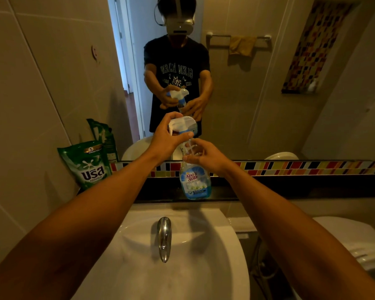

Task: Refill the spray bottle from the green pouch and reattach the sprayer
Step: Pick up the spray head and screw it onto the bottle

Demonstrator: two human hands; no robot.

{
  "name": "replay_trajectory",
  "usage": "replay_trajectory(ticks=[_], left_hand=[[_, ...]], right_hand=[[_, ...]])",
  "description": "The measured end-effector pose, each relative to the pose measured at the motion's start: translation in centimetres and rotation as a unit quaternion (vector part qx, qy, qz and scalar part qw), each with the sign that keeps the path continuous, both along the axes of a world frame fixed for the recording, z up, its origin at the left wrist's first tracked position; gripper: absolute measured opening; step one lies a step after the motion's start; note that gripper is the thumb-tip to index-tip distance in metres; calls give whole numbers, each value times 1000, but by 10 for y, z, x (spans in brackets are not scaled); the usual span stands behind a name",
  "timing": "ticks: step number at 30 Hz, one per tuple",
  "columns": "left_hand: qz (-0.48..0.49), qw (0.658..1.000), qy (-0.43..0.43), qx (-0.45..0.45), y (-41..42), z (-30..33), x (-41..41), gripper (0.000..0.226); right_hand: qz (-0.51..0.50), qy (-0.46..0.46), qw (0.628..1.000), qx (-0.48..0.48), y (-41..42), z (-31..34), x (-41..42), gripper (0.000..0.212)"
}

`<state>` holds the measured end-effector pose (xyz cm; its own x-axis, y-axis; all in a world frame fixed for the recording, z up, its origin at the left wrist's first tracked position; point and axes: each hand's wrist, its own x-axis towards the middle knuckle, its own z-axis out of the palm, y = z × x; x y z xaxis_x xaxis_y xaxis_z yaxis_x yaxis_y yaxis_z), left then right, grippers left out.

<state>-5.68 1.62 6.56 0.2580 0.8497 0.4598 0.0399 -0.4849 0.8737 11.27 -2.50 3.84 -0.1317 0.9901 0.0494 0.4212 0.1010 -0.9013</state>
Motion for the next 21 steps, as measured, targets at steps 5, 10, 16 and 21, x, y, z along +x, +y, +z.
replay_trajectory(ticks=[5,10,16,21], left_hand=[[-2,1000,2,0,0,2,-3,55],[-21,999,14,-23,1,2,-8,54],[6,1000,-6,2,-3,1,-4,54],[3,1000,8,-6,-1,3,-8,52]], right_hand=[[-2,6,1000,4,-1,0,0,51],[-6,9,1000,3,0,-2,0,51],[10,3,1000,10,-2,0,-5,55],[3,11,1000,3,-1,-1,-3,50]])
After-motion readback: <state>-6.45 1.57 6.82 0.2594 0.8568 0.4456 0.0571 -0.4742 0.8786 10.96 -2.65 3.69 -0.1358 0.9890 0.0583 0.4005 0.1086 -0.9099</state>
